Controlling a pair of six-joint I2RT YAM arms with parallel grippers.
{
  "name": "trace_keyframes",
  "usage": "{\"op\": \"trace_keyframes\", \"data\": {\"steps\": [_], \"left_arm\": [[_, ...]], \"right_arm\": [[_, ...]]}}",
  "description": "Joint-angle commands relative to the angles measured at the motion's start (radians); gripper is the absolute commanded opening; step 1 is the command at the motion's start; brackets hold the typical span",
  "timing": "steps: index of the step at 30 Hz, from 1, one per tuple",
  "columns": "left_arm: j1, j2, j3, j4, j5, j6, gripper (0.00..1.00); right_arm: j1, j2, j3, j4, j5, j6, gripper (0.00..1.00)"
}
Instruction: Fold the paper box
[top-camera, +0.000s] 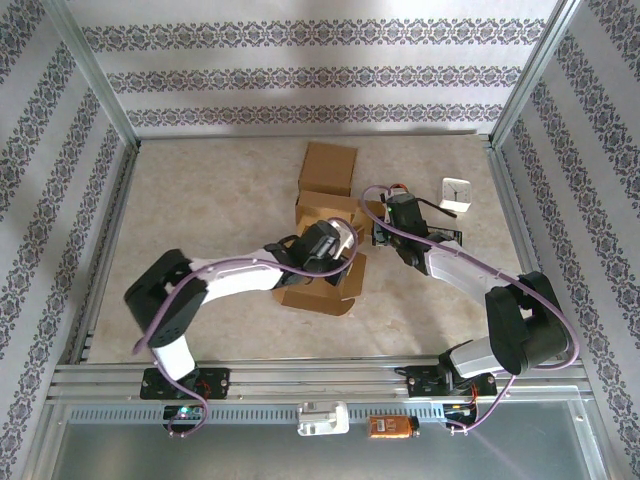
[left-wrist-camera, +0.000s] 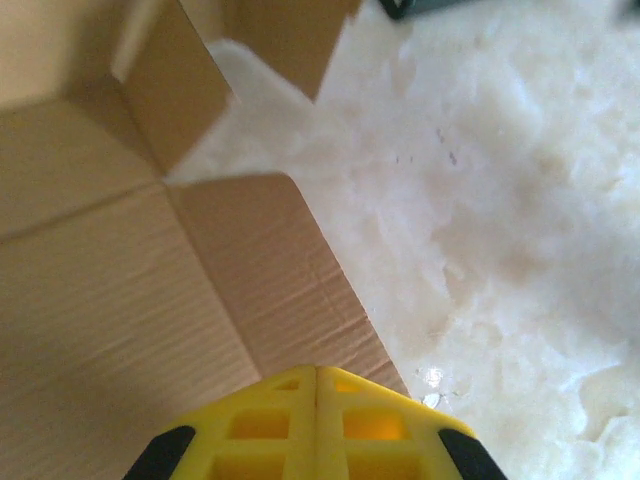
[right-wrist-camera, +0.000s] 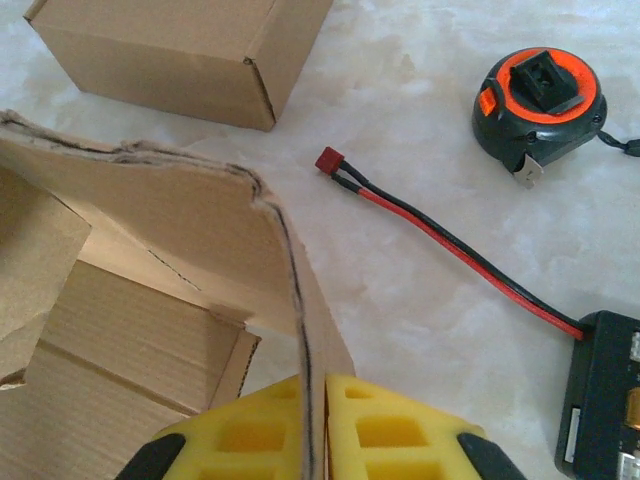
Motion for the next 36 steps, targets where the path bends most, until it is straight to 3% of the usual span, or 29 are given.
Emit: {"op": "trace_keyframes", "data": {"steps": [1, 9, 22, 31, 36], "left_arm": [[-0.015, 0.096, 0.056, 0.106, 0.124, -0.029, 0.00], [-0.003, 0.262, 0.115, 0.096, 0.080, -0.008, 0.00], [0.037, 0.287, 0.124, 0.122, 0.104, -0.012, 0.00], [0.050, 0.230, 0.090, 0.196, 0.114, -0.052, 0.00], [0.050, 0.169, 0.052, 0.256, 0.108, -0.083, 0.07]], "right_arm": [[-0.012, 0.001, 0.030, -0.007, -0.049, 0.015, 0.10], [-0.023, 0.001, 0.056, -0.058, -0.105, 0.076, 0.10], [-0.015, 0.029, 0.116, -0.189, -0.265, 0.340, 0.14], [0.060, 0.082, 0.050, -0.167, -0.097, 0.327, 0.14], [0.065, 0.083, 0.013, -0.144, -0.038, 0.318, 0.14]]}}
